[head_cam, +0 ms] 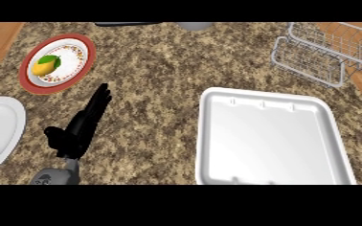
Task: Pick the croissant from the tray and place it in the tiered basket
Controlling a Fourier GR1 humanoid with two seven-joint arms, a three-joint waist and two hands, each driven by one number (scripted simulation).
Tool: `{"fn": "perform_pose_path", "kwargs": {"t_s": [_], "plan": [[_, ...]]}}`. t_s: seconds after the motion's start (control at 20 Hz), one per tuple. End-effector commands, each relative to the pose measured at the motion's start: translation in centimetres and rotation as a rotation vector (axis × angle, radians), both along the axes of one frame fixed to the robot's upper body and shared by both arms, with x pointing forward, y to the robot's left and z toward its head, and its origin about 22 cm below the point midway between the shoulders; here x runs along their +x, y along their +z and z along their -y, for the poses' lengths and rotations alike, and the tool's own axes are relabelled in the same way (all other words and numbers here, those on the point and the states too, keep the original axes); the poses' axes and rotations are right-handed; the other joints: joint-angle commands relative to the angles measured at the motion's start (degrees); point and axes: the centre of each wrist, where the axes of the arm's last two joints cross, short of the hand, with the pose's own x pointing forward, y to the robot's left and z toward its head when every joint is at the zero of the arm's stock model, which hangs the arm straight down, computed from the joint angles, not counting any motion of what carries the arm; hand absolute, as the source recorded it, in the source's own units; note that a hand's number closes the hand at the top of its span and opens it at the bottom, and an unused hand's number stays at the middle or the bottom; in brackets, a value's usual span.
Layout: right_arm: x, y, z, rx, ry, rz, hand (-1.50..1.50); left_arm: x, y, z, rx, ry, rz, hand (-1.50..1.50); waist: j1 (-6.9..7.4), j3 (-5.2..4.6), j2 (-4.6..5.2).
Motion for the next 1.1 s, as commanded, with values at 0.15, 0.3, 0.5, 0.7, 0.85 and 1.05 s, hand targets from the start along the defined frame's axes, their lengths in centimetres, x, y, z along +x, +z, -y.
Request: {"fn": "perform_pose_path", "kwargs": {"t_s": [0.15,0.3,0.5,0.7,0.85,1.05], "plan": [[-3.1,6.2,5.7,0.055,0.090,0.262,1.50,1.2,0.6,1.3,0.005,-0.056,0.010,0.00,3.11,-0.21,0.45],[-0.4,9.7,4.1,0.066,0.082,0.242,1.50,0.9,-0.6,0.9,0.003,-0.076,0.018,0.00,4.03,-0.29,0.58],[0.6,15.8,3.3,0.110,0.062,0.268,1.50,0.3,-1.0,2.8,0.009,-0.075,0.006,0.00,4.23,-0.34,0.52],[3.9,17.8,0.7,0.115,0.062,0.260,1.50,2.1,0.3,4.4,0.015,-0.080,0.017,0.00,4.89,-0.31,0.71],[6.4,18.4,0.1,0.139,0.057,0.242,1.50,2.8,0.4,2.8,-0.003,-0.094,0.027,0.00,5.98,-0.30,1.08],[10.0,17.0,-1.7,0.183,0.064,0.244,1.50,1.1,0.9,2.4,0.014,-0.102,0.006,0.00,6.56,-0.25,0.98]]}}
